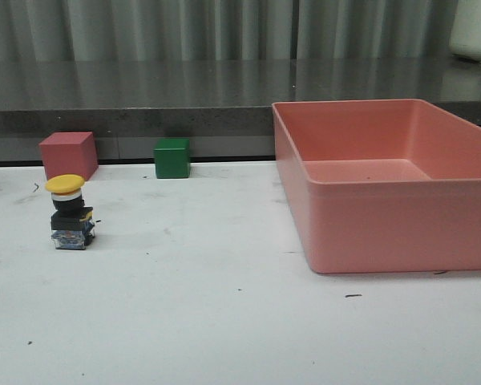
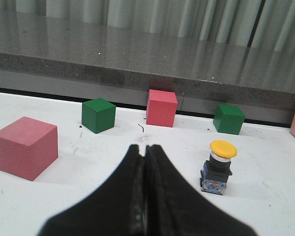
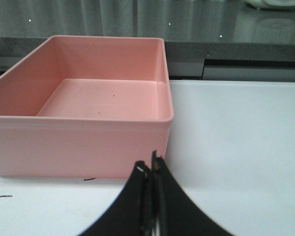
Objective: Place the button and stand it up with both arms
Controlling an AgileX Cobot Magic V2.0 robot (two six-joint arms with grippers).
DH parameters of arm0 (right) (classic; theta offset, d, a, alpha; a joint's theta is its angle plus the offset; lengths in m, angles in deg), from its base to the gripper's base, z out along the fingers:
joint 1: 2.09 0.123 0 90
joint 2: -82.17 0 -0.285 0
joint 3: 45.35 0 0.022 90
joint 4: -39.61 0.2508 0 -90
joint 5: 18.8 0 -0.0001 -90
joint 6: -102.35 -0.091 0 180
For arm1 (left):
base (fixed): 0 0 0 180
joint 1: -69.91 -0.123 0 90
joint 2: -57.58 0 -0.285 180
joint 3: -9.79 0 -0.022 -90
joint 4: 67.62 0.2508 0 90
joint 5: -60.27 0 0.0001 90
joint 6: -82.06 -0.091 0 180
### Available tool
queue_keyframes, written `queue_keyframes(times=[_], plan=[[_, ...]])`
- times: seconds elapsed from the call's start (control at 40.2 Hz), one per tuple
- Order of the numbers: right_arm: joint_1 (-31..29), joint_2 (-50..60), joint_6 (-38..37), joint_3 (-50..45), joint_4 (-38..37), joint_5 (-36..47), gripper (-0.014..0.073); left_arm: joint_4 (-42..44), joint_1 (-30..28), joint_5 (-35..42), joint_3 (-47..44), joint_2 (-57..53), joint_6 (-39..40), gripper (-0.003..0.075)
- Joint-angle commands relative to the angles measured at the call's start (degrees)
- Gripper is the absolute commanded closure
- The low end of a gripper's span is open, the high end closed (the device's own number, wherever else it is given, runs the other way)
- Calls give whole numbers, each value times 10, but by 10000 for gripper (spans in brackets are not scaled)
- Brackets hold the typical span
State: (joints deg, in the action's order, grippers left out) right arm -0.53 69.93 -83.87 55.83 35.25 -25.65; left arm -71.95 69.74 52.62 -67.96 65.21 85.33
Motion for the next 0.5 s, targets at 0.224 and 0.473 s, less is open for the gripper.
queue_keyframes(times=[0.224,0.473], plan=[[-3,58,5,2,9,-4,662,-3,0,48,-8,-14,5,740],[-3,58,5,2,9,-5,662,-3,0,48,-8,-14,5,740]])
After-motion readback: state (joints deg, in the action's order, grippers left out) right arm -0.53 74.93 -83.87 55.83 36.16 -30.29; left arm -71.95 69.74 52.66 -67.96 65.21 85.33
